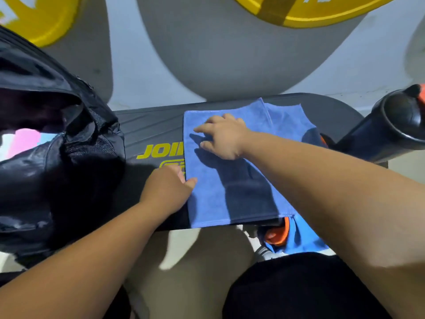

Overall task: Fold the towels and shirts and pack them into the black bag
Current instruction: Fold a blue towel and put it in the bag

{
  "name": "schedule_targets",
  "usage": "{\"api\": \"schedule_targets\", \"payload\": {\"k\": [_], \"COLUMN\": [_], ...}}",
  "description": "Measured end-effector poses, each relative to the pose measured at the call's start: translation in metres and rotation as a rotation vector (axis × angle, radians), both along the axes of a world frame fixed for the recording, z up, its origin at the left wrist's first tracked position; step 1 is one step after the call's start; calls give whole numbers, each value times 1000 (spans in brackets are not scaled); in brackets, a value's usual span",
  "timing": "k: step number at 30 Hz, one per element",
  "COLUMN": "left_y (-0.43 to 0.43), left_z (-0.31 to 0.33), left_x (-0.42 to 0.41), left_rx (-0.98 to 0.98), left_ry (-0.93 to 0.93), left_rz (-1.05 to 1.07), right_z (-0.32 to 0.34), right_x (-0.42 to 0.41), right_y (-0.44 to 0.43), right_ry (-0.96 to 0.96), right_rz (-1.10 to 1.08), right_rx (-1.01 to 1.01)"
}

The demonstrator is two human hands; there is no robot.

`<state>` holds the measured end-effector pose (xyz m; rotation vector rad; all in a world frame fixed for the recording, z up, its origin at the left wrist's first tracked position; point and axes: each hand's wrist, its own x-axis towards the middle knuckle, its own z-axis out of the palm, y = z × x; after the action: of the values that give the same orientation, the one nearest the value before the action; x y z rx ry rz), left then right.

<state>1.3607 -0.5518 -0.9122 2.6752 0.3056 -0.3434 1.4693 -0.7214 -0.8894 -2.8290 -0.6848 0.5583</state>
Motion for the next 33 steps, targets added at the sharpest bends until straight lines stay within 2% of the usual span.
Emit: {"api": "schedule_targets", "payload": {"k": [3,9,12,16,19,22,27,30,33], "left_y": [13,12,10,27,54,77,80,70,47], "left_z": [-10,-22,-21,-7,8,22,30,28,21], "left_x": [-9,-13,-12,-10,-9,-13,-21,-19,-17], "left_rx": [157,40,0,-24,130,276,719,723,545], "left_ry": [174,203,210,191,158,202,215,219,95], "left_rz": [-67,-73,-66,-52,-85,-93,-313,-411,-462], "right_z": [-7,-10,-10,-7,-3,2,-3,-8,-11], "right_x": [-5,-3,-2,-1,-4,-12,-25,-25,-14], "right_y": [37,63,63,72,92,119,141,124,86], "right_ry": [131,167,143,168,210,242,325,304,210], "right_rz": [76,3,-38,-103,-79,-34,69,91,-44], "right_rx": [-41,-151,-93,132,303,433,374,277,304]}}
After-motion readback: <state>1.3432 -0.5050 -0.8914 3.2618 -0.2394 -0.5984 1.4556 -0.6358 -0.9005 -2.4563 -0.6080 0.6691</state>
